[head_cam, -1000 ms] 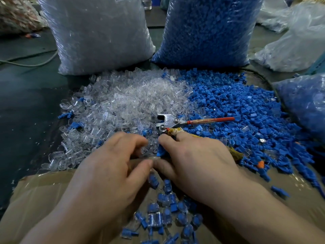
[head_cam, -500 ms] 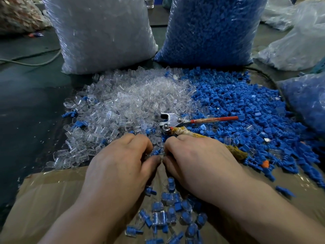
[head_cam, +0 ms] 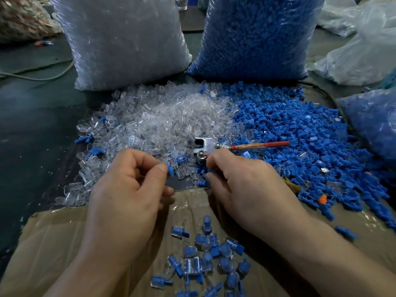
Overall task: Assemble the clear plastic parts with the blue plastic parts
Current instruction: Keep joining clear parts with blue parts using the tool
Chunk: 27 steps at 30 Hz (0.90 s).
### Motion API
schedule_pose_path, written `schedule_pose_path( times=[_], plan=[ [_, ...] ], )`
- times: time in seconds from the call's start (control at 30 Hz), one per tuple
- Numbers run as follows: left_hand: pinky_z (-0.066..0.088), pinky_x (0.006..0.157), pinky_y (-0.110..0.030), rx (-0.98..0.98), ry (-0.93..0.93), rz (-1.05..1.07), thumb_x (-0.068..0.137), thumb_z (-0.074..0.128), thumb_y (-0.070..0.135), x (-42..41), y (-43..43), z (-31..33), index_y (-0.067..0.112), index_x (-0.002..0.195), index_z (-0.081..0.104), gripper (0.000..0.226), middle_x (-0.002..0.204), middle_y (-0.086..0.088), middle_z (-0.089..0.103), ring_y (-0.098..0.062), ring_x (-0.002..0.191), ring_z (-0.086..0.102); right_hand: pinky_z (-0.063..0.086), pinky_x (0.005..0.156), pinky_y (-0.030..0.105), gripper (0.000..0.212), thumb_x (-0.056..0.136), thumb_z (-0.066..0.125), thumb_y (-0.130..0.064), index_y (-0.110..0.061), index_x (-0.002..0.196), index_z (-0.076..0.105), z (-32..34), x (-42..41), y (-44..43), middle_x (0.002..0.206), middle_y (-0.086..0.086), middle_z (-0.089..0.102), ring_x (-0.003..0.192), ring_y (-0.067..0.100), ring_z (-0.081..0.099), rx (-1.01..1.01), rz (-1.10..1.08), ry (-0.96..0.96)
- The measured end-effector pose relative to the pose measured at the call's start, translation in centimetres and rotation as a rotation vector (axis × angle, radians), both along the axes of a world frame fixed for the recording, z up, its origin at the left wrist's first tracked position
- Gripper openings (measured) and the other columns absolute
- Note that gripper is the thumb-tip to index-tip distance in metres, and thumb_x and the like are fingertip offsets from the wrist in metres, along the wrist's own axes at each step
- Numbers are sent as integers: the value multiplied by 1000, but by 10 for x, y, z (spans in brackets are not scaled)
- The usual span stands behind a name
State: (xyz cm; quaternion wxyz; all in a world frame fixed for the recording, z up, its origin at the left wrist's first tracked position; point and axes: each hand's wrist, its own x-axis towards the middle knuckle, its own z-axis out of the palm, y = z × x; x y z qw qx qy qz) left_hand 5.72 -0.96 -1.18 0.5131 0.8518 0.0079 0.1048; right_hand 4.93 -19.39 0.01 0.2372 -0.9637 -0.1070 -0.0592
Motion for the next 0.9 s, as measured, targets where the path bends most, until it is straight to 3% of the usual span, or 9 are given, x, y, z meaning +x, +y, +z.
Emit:
schedule_pose_path(
  times=[0.03,0.1,0.17,0.23,0.4,0.53,0.7,0.83,0.9],
  plan=[
    [47,44,-9,-47,16,6,89,62,35,0,0,0,42,85,59,9,70,12,73,-4,56,70,42,58,19,7,96,49,-39,-34,100,46,0,-1,-1,71,-15,54,69,6,53,44,-18,-2],
    [46,44,-7,-98,45,1,90,63,32,2,1,-1,40,84,61,11,70,9,74,-6,56,70,44,62,14,15,95,54,-40,-40,108,48,0,-3,-2,76,-18,59,78,-2,54,146,-54,16],
    [49,46,-9,-149,74,-6,90,66,28,3,1,-2,38,85,63,11,73,6,75,-7,59,71,47,68,18,20,94,57,-38,-43,112,50,-1,-4,-3,81,-19,63,82,-4,56,219,-67,35],
    [52,47,-15,-202,102,-9,91,66,25,6,2,-5,35,85,66,12,74,3,75,-10,58,72,47,68,21,18,94,58,-35,-43,110,53,-1,-4,-2,80,-19,64,74,-2,60,280,-72,68],
    [56,48,-32,-339,201,-22,92,66,21,8,5,-7,30,83,70,14,73,-7,76,-20,51,68,51,56,34,11,93,57,-35,-42,93,49,0,-5,1,79,-17,66,63,8,63,357,-77,133],
    [51,44,-21,-269,132,-45,91,65,20,8,7,-4,33,83,68,15,72,-2,75,-17,54,70,55,60,42,13,94,58,-35,-42,91,48,0,-6,0,75,-11,69,64,8,66,398,-66,168],
    [48,44,-14,-218,130,-153,81,63,34,0,1,2,31,80,68,6,69,1,73,-7,52,67,60,73,40,12,92,64,-21,-32,87,60,2,-6,-3,79,-9,73,74,6,72,694,-54,296],
    [54,51,-29,-328,225,-147,81,70,31,2,3,-1,26,80,70,6,68,-7,73,-17,52,66,61,69,45,10,78,74,-29,-31,84,66,10,-8,-6,89,0,70,76,21,69,857,-26,216],
    [57,55,-37,-435,269,-149,70,78,34,3,4,0,23,80,71,16,68,-12,72,-23,52,64,60,68,39,12,74,73,-31,-28,85,68,14,-11,-5,80,-1,68,71,20,64,976,5,199]
  ],
)
